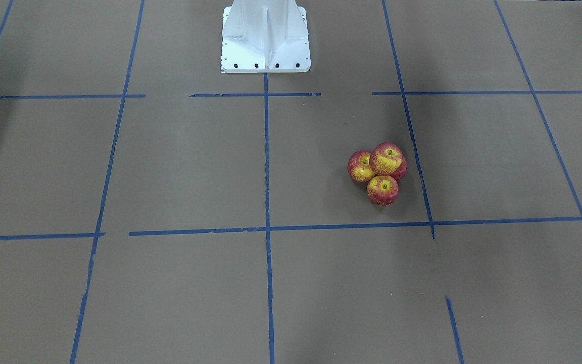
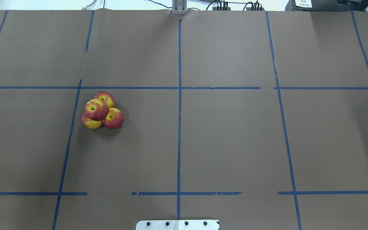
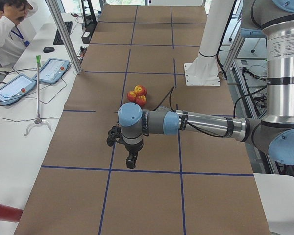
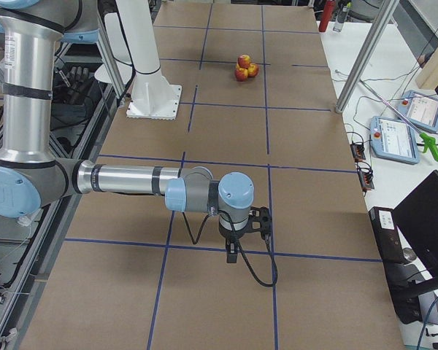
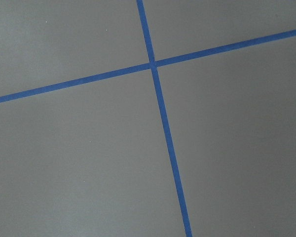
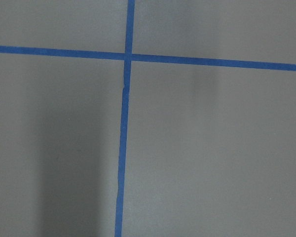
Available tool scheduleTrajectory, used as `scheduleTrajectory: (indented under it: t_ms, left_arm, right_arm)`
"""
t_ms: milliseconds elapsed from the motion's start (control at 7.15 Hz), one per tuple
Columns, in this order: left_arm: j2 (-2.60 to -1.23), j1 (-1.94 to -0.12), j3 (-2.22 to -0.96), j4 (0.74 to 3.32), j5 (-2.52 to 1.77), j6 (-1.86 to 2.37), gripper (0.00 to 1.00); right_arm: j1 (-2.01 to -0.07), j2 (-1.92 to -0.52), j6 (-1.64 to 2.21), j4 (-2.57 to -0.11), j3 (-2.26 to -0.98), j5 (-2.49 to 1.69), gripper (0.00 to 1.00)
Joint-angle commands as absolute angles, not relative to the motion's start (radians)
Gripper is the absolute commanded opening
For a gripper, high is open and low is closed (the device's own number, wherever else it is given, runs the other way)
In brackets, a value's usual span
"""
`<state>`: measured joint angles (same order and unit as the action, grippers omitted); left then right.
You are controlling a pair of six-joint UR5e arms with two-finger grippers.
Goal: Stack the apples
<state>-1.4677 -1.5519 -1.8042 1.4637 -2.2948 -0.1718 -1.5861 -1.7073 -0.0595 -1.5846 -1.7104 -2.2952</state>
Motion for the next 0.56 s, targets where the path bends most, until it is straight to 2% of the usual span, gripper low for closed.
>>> scheduleTrajectory:
  t_ms: [0,419]
  left_arm:
    - [-1.483,-1.551,-1.770,1.469,-2.296,-0.173,1.00]
    - [-1.493,-1.551,-1.790,1.471,-2.296,-0.167,1.00]
  right_arm:
    - [-1.586,-1.707,-0.060,-1.585,-1.710,-2.295,1.00]
    - [-1.586,-1.707,-0.058,-1.585,-1.710,-2.295,1.00]
